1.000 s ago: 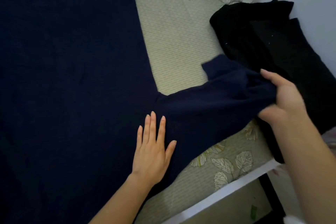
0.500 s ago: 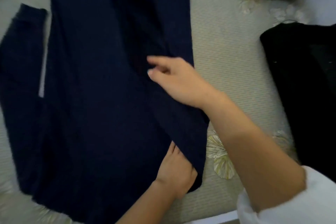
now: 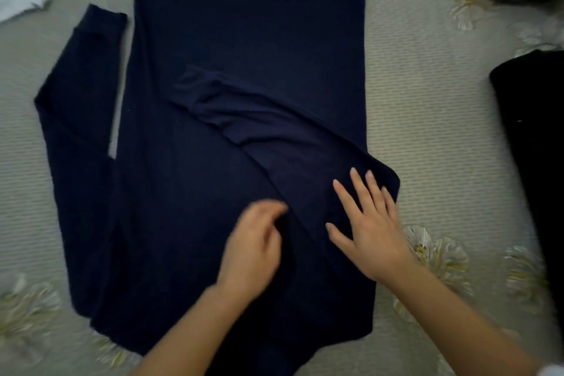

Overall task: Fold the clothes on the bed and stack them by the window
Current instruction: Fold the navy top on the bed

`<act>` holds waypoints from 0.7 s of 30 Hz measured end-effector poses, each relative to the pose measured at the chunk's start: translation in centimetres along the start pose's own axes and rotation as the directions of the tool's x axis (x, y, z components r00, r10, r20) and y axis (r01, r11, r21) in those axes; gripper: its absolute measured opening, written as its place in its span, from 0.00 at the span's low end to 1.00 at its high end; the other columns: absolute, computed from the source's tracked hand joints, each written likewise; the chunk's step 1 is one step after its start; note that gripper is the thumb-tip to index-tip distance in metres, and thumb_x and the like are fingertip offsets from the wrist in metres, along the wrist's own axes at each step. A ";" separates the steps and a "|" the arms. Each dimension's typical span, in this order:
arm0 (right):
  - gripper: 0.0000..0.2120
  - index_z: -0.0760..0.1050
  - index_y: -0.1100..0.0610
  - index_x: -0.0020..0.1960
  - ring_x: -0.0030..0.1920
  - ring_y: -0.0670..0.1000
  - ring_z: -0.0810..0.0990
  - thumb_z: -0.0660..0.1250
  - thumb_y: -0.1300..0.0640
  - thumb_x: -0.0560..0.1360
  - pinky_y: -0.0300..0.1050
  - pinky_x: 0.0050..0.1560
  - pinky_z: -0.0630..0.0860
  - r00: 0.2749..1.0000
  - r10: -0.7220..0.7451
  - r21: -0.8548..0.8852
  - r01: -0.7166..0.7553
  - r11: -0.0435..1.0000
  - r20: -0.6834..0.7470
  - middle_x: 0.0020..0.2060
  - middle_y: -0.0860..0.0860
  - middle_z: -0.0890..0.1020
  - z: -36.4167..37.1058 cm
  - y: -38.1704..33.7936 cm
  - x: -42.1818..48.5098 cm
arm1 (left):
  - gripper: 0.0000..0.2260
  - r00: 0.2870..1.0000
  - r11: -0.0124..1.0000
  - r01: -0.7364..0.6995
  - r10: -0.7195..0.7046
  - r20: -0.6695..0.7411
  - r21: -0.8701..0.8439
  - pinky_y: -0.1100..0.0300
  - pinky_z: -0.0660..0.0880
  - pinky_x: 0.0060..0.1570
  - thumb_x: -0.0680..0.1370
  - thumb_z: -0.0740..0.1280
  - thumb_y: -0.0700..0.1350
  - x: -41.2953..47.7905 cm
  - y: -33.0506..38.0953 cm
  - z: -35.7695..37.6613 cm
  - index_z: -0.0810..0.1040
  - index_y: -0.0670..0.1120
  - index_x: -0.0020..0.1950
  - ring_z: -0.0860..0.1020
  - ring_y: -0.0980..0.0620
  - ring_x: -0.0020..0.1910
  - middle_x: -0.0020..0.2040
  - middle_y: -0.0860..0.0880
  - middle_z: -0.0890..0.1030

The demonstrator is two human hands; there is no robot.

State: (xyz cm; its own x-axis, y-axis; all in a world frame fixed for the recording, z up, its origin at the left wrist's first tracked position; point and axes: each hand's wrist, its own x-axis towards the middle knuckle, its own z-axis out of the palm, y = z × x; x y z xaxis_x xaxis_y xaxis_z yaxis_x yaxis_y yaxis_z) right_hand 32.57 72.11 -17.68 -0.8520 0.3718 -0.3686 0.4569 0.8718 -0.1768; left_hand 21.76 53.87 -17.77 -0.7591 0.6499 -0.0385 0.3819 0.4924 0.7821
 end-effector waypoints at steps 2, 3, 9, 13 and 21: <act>0.34 0.44 0.48 0.78 0.76 0.49 0.33 0.52 0.38 0.77 0.49 0.74 0.34 0.998 -0.044 0.016 0.045 0.999 -0.043 0.77 0.49 0.40 -0.2 -0.7 1.1 | 0.16 0.910 0.932 0.293 -0.341 -0.238 -0.216 0.61 0.72 0.58 0.75 0.62 0.30 4.8 -1.3 -1.9 0.76 0.37 0.62 0.76 0.50 0.54 0.57 0.46 0.77; 0.34 0.47 0.49 0.78 0.76 0.50 0.34 0.52 0.38 0.77 0.50 0.75 0.36 0.996 -0.069 0.023 0.071 0.997 -0.057 0.78 0.49 0.42 -0.3 -1.0 1.8 | 0.15 0.811 0.840 0.402 -0.511 -0.283 -0.365 0.61 0.72 0.57 0.77 0.63 0.32 7.4 -1.9 -3.1 0.75 0.37 0.63 0.77 0.50 0.51 0.54 0.45 0.78; 0.32 0.47 0.50 0.78 0.76 0.50 0.36 0.47 0.39 0.78 0.50 0.74 0.35 0.993 -0.112 0.018 0.113 0.993 -0.021 0.78 0.51 0.46 -0.3 -2.2 4.6 | 0.11 0.459 0.291 0.494 -0.887 -0.038 -0.820 0.67 0.71 0.28 0.72 0.72 0.49 18.7 -3.3 -8.4 0.73 0.47 0.46 0.74 0.56 0.35 0.44 0.48 0.78; 0.32 0.51 0.51 0.78 0.78 0.53 0.45 0.48 0.39 0.77 0.53 0.74 0.40 0.996 -0.084 0.036 0.085 0.996 -0.042 0.78 0.52 0.52 -0.1 -2.3 4.8 | 0.25 0.537 0.232 0.565 -0.832 0.140 -0.792 0.61 0.79 0.47 0.71 0.74 0.50 22.0 -3.1 -9.0 0.73 0.48 0.66 0.79 0.54 0.49 0.58 0.49 0.80; 0.31 0.48 0.46 0.78 0.77 0.54 0.41 0.48 0.38 0.78 0.52 0.75 0.36 0.995 -0.032 0.071 0.039 0.997 -0.092 0.78 0.51 0.49 -0.4 -1.3 6.1 | 0.15 0.720 0.219 0.511 -0.637 0.275 -0.831 0.55 0.80 0.48 0.80 0.65 0.47 24.9 -3.4 -9.1 0.75 0.45 0.65 0.82 0.50 0.54 0.58 0.47 0.82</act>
State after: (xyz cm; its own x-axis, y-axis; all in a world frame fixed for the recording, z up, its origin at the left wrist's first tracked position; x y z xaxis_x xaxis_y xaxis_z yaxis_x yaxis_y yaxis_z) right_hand 26.70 73.35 -19.36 -0.8863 0.3710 -0.2773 0.4402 0.8609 -0.2550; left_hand -3.21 63.13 -15.70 -0.6447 0.3142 -0.6969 -0.7426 -0.0414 0.6684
